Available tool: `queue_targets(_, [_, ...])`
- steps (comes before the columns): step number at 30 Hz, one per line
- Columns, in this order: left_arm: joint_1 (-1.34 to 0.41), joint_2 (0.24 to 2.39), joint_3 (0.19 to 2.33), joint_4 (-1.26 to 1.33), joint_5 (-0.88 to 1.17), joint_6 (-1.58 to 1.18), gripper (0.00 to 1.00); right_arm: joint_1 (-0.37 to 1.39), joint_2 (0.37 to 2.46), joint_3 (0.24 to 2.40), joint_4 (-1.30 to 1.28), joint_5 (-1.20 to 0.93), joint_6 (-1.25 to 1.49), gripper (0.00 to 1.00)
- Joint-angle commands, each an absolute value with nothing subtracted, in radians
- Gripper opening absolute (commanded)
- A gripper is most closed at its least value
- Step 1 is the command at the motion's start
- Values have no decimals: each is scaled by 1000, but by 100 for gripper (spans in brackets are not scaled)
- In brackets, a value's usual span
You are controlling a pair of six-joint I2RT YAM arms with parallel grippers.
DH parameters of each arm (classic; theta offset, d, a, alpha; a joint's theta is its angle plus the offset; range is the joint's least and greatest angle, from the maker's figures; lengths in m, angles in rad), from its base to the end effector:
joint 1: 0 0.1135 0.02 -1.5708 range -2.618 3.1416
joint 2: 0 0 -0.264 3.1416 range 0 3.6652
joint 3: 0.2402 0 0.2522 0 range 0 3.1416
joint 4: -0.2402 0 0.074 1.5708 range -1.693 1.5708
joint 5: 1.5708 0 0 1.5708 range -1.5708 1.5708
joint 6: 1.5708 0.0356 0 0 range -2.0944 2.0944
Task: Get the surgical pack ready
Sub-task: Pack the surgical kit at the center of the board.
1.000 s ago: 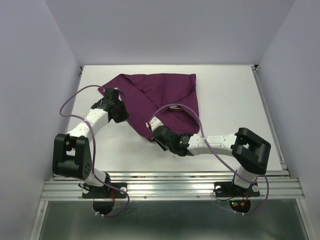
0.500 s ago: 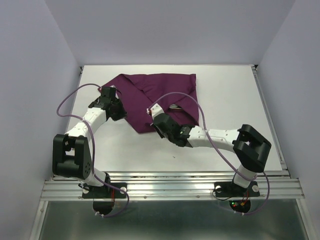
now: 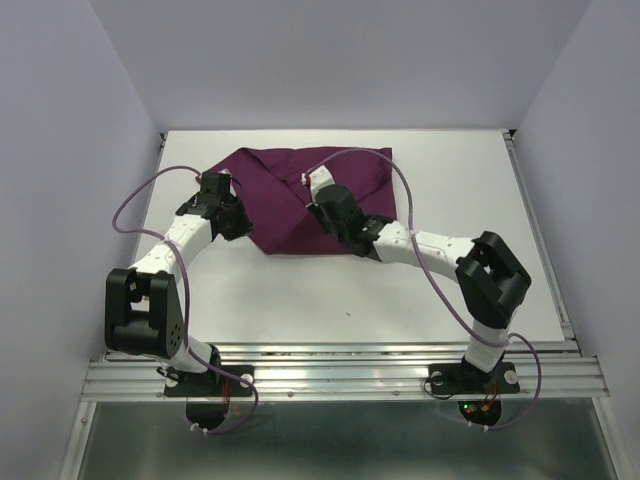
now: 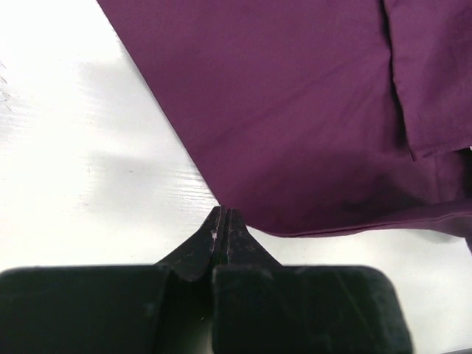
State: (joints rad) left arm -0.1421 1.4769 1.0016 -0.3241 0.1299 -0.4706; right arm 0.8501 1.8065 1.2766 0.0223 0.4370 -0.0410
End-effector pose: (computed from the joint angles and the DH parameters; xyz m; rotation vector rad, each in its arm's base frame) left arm 0.3129 -0.0494 0.2392 -0.3308 2.3848 -0.4440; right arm 0.2860 0.3028 0.2465 -0.6294 1.9271 0.0550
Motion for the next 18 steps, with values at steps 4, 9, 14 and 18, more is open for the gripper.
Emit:
queue_targets(4, [-137,1450,1017,-299,166,-442,0,792,1871,1423,138,411,-123,1])
queue_targets(9, [-137,1453,997,-288,160,-436,0,743,1943,1528,150,384,-153,1])
queue_targets(14, [-137,1460,988,-275,176,-442,0,723,2023,1644,152,387,-186,1])
queue_targets(18, [-137,1465,968,-259,228,-448,0,703,2069,1707,172,379,-192,1])
